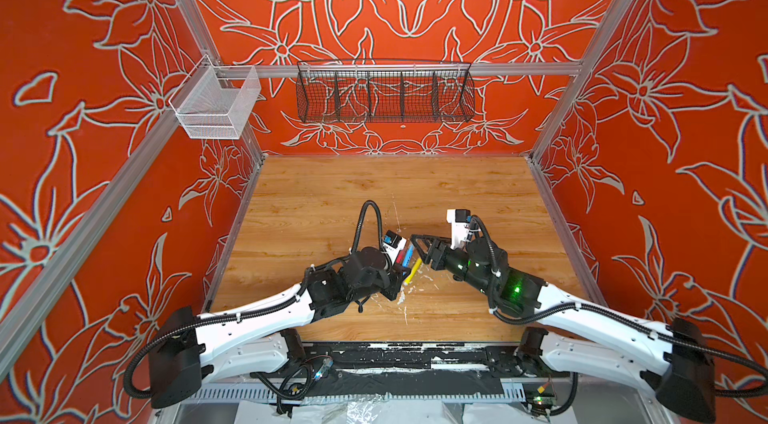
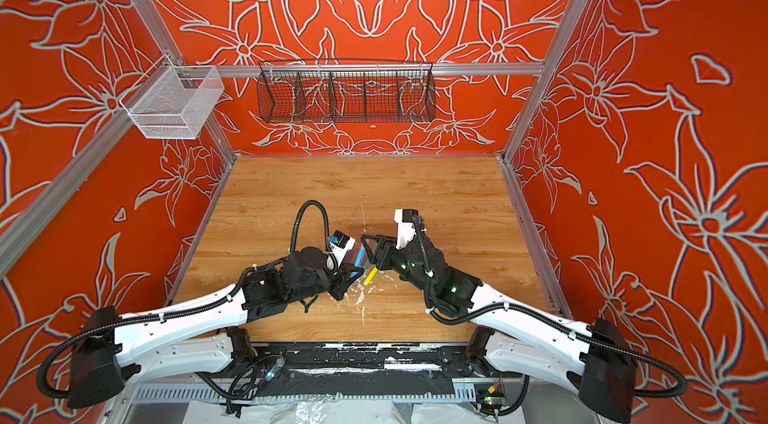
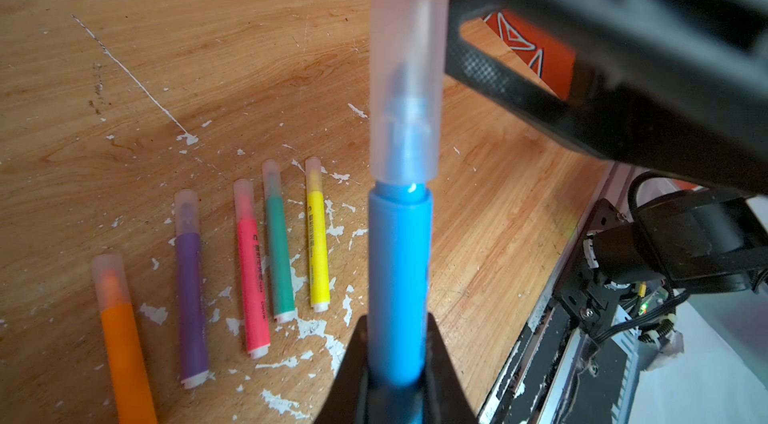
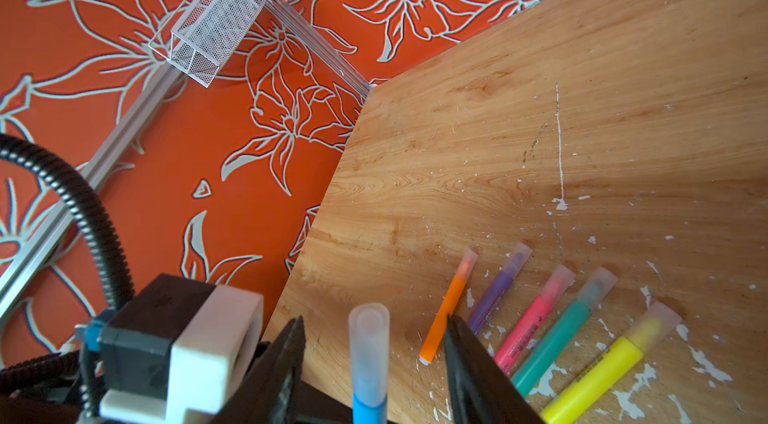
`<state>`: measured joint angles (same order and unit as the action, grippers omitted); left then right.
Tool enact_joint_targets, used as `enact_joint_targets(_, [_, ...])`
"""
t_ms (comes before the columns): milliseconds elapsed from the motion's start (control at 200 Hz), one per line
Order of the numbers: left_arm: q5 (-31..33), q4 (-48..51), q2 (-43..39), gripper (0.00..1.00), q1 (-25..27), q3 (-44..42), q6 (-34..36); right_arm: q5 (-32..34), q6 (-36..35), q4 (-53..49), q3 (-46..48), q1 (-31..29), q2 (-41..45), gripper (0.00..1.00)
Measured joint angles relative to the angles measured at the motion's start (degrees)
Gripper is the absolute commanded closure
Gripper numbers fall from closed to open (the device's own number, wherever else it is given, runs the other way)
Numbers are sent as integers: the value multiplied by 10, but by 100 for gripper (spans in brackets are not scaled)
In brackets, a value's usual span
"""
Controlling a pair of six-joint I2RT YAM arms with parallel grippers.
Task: Insert the pens into the pen caps
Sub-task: 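Lower the cap onto the blue marker tip and release with the right gripper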
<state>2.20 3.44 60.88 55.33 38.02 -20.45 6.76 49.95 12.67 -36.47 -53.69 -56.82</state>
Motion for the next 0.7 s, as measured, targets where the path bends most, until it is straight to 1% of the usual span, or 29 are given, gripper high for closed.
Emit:
enact_joint_targets(145, [-3, -6, 0, 100, 0, -4, 4, 0, -2, 0, -8, 3, -23, 51])
enact_joint_targets(315, [-8, -10, 3, 100, 0, -5, 9, 2, -6, 0, -13, 5, -30, 57])
enact_joint_targets(535, [-11, -11, 4, 100, 0, -5, 10, 2, -10, 1, -14, 5, -31, 61])
enact_joint_targets(701, [-13, -14, 4, 100, 0, -5, 10, 2, -14, 1, -14, 5, -35, 69])
